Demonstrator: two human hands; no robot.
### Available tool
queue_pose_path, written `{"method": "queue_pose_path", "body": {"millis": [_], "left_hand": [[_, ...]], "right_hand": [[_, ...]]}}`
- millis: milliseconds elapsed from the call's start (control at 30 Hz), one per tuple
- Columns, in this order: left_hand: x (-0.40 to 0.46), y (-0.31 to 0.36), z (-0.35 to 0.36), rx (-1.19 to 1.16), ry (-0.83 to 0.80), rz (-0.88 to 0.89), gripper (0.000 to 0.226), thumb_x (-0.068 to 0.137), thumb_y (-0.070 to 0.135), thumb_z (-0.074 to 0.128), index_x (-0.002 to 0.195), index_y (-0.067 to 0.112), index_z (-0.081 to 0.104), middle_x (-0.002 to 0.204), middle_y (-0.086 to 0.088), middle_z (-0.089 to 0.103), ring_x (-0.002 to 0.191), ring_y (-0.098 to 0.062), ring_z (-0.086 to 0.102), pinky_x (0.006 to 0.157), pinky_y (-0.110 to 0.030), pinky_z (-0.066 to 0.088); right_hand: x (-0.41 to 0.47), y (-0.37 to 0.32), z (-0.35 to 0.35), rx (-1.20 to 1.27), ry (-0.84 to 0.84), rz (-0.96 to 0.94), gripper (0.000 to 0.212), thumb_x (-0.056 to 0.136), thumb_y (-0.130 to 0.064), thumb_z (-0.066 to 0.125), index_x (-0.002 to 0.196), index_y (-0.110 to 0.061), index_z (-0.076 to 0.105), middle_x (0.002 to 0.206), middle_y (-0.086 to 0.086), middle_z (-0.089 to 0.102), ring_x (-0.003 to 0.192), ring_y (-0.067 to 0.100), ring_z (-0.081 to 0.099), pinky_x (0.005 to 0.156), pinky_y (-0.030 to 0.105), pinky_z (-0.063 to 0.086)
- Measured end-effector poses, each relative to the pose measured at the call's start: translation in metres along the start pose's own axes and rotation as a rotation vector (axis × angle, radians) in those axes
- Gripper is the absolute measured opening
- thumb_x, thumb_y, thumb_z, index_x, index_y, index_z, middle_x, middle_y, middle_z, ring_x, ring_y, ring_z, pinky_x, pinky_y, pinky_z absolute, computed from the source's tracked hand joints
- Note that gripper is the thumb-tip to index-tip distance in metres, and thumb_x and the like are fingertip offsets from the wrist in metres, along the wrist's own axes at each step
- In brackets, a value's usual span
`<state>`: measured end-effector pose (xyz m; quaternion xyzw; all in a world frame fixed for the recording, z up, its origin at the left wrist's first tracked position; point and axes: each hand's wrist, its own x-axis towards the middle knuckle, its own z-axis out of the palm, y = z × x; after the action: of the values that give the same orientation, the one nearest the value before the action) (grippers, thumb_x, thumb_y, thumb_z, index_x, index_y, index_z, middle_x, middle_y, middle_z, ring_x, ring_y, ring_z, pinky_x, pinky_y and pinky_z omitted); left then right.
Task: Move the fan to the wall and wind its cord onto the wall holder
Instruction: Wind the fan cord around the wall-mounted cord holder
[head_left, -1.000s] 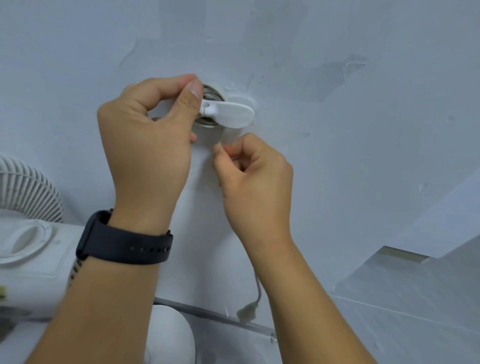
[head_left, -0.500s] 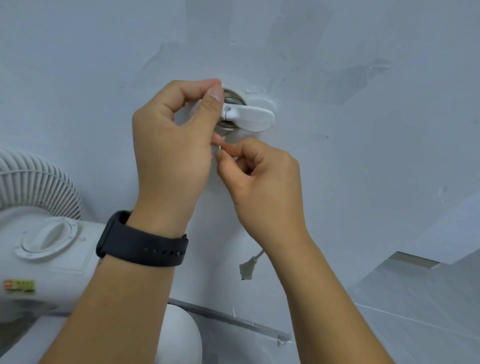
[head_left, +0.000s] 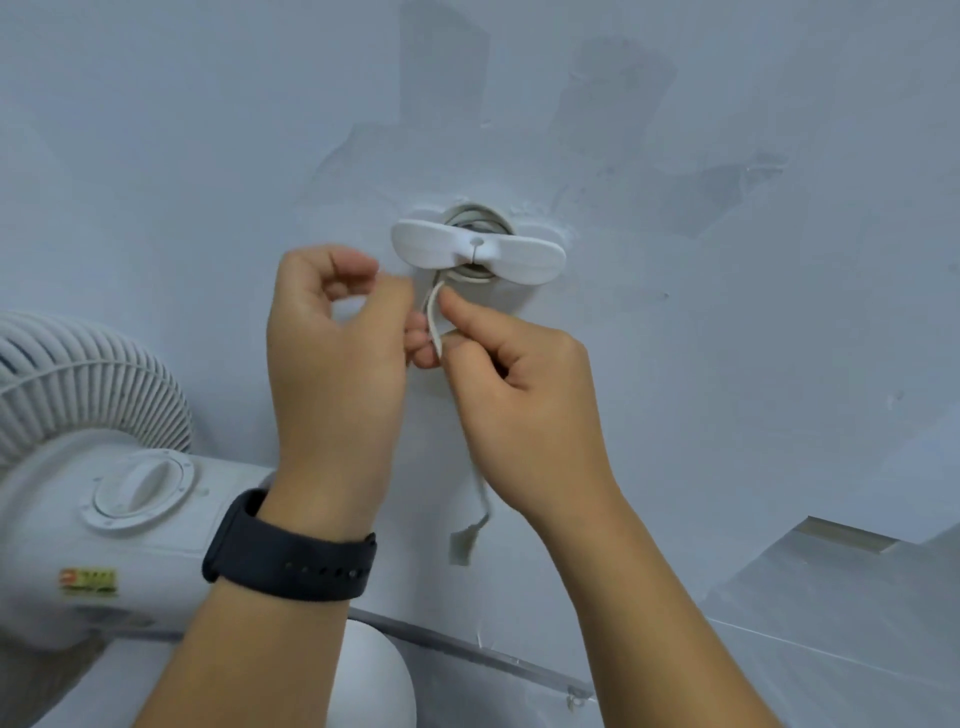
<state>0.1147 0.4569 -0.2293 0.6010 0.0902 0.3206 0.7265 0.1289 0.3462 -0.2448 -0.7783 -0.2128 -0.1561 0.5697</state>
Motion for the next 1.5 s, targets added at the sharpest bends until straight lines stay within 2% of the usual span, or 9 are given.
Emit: {"method": "queue_pose_path", "body": {"millis": [167,433,600,833,933,1067,1200,1367,1500], "left_hand": [[0.004,0.003,-0.017,0.232,-0.155,0.017,0.013,0.082,0.010,0.075,0.091,0.016,0.070,0.082,-0.002,0.076,0.072,-0.010,0.075,0.083,-0.041,0.063],[0.015,0.006,-0.026,0.432,-0.152,0.044,0.011,0.094,0.030,0.073,0.086,0.023,0.072,0.067,0.001,0.072,0.046,-0.007,0.055,0.054,-0.028,0.046],[0.028,0.006,-0.033,0.668,0.014,0.189,0.043,0.086,0.050,0.078,0.067,0.014,0.066,0.052,0.005,0.052,0.051,-0.015,0.047,0.058,-0.029,0.043],[0.036,0.017,-0.017,-0.151,-0.147,-0.344,0.032,0.102,0.037,0.063,0.076,0.018,0.058,0.062,0.007,0.044,0.043,-0.005,0.037,0.037,-0.017,0.031],[0.037,0.019,-0.008,-0.132,-0.142,-0.217,0.025,0.106,0.027,0.057,0.086,0.013,0.062,0.070,0.003,0.055,0.050,-0.007,0.052,0.044,-0.017,0.044],[0.040,0.016,-0.003,0.273,-0.069,0.213,0.025,0.104,0.029,0.059,0.089,0.011,0.064,0.071,0.000,0.065,0.062,-0.017,0.067,0.063,-0.036,0.061],[0.038,0.021,0.004,0.516,0.044,0.489,0.032,0.098,0.036,0.062,0.084,0.007,0.067,0.074,-0.003,0.066,0.069,-0.020,0.060,0.067,-0.040,0.052],[0.026,0.025,0.018,0.560,0.041,0.568,0.027,0.103,0.030,0.056,0.088,0.007,0.060,0.076,0.001,0.057,0.072,-0.011,0.049,0.062,-0.016,0.035],[0.020,0.028,0.020,0.540,0.028,0.568,0.029,0.103,0.031,0.058,0.086,0.006,0.060,0.072,0.001,0.058,0.072,-0.017,0.052,0.060,-0.018,0.037]], "right_hand": [[0.000,0.000,0.009,0.021,0.046,-0.012,0.033,0.092,-0.007,0.052,0.113,-0.014,0.076,0.095,0.002,0.075,0.086,0.020,0.067,0.079,0.035,0.056],[0.003,-0.006,0.011,-0.065,0.126,-0.031,0.043,0.090,-0.009,0.050,0.122,-0.023,0.076,0.095,-0.012,0.072,0.096,0.005,0.065,0.086,0.014,0.049],[0.004,-0.014,0.012,-0.084,0.199,-0.031,0.038,0.090,-0.011,0.052,0.115,-0.023,0.079,0.118,-0.011,0.069,0.106,0.010,0.066,0.094,0.031,0.055],[0.002,-0.018,0.011,-0.108,0.238,0.003,0.029,0.088,-0.014,0.056,0.104,-0.025,0.077,0.115,-0.013,0.066,0.096,0.016,0.061,0.089,0.037,0.054],[0.000,-0.018,0.010,-0.116,0.226,-0.006,0.028,0.088,-0.014,0.056,0.104,-0.025,0.076,0.112,-0.012,0.065,0.093,0.015,0.059,0.086,0.032,0.052],[-0.006,-0.017,0.006,-0.145,0.205,-0.013,0.027,0.087,-0.014,0.057,0.104,-0.025,0.076,0.102,-0.013,0.059,0.085,0.007,0.055,0.079,0.018,0.045],[-0.009,-0.017,0.000,-0.150,0.226,-0.027,0.027,0.088,-0.011,0.058,0.103,-0.024,0.075,0.100,-0.014,0.057,0.078,0.007,0.055,0.072,0.011,0.041],[-0.006,-0.016,-0.013,-0.095,0.392,-0.015,0.027,0.084,-0.007,0.057,0.095,-0.026,0.072,0.098,-0.014,0.059,0.067,0.009,0.052,0.065,0.011,0.040],[-0.005,-0.019,-0.017,-0.037,0.373,0.010,0.029,0.085,-0.005,0.057,0.100,-0.027,0.068,0.101,-0.014,0.064,0.073,0.011,0.055,0.067,0.017,0.044]]}}
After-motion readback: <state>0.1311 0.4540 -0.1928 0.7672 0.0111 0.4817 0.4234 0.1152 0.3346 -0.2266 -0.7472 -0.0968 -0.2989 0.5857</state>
